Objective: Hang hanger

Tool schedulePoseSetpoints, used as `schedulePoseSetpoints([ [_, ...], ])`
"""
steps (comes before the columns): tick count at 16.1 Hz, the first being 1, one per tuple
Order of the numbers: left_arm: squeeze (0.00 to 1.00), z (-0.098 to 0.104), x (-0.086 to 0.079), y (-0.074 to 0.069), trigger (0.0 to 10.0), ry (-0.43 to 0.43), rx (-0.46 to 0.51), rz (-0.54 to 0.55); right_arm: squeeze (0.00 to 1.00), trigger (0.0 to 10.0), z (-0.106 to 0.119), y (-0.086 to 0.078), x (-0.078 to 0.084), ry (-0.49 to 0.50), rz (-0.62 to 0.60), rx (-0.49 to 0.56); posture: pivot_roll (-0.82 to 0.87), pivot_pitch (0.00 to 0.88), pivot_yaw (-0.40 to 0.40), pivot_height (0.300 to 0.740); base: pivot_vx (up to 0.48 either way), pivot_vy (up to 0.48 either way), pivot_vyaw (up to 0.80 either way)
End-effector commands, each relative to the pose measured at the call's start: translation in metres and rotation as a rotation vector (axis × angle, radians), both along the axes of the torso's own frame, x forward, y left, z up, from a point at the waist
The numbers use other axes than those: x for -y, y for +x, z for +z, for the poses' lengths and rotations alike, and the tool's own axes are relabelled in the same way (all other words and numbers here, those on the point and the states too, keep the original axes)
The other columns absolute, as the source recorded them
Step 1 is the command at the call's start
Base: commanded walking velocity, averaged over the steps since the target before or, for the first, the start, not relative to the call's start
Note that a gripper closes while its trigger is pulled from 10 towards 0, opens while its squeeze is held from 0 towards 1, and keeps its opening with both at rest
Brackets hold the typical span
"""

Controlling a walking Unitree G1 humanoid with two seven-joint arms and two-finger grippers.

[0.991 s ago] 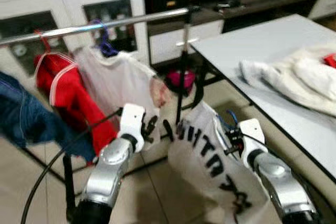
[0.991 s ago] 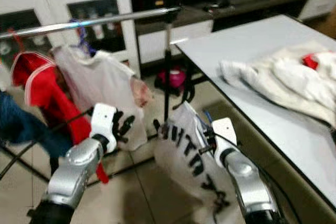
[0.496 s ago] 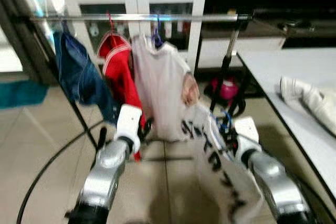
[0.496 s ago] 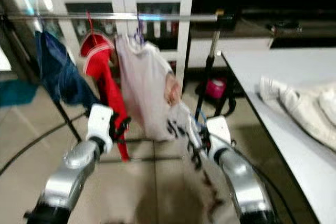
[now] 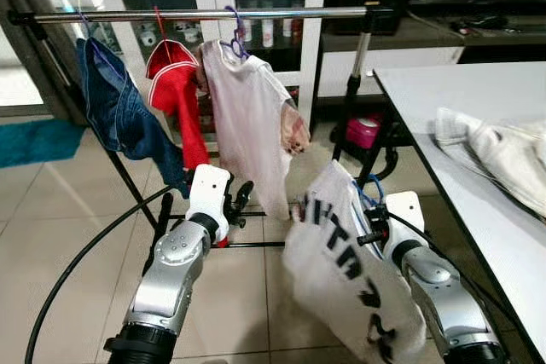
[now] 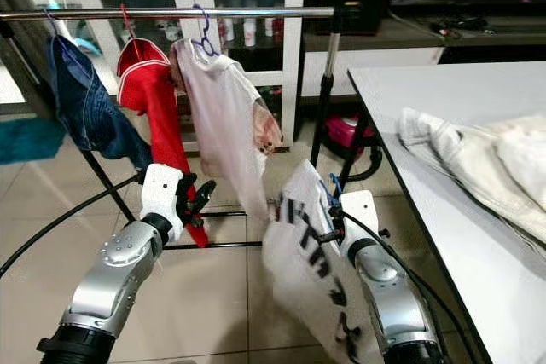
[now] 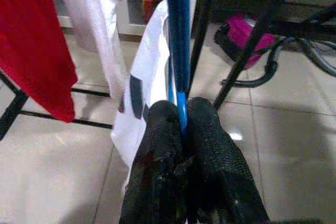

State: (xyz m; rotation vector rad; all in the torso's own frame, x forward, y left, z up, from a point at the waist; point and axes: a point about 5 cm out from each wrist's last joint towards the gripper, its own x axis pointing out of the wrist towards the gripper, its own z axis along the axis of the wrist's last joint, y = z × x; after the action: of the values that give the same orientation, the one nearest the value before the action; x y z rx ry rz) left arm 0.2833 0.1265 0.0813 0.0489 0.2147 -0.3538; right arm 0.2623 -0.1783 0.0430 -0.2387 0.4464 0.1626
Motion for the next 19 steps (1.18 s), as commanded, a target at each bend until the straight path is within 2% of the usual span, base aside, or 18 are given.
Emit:
schedulePoseSetpoints([
  [1, 0.00, 0.003, -0.003, 0.001, 10.0, 0.000, 0.011, 0.001, 0.00, 10.0, 0.008, 0.005, 0.000, 0.003, -0.027, 0.036, 0.00, 0.000, 0.046, 0.740, 0.000, 0.000, 0.00],
  [6, 0.00, 0.001, -0.009, -0.002, 10.0, -0.003, -0.001, 0.009, 0.00, 10.0, 0.012, 0.012, -0.005, 0.023, -0.054, 0.075, 0.02, 0.000, 0.045, 0.740, 0.282, 0.000, 0.00],
  [9, 0.00, 0.002, -0.014, -0.003, 10.0, -0.014, 0.011, 0.025, 0.00, 10.0, 0.018, 0.014, -0.007, 0.069, -0.076, 0.116, 0.01, 0.000, 0.047, 0.740, 0.328, 0.000, 0.00],
  [19, 0.00, 0.005, -0.012, 0.001, 10.0, -0.016, 0.026, 0.014, 0.00, 10.0, 0.026, 0.019, -0.004, 0.084, -0.098, 0.158, 0.01, 0.000, 0.051, 0.740, 0.345, 0.000, 0.00],
])
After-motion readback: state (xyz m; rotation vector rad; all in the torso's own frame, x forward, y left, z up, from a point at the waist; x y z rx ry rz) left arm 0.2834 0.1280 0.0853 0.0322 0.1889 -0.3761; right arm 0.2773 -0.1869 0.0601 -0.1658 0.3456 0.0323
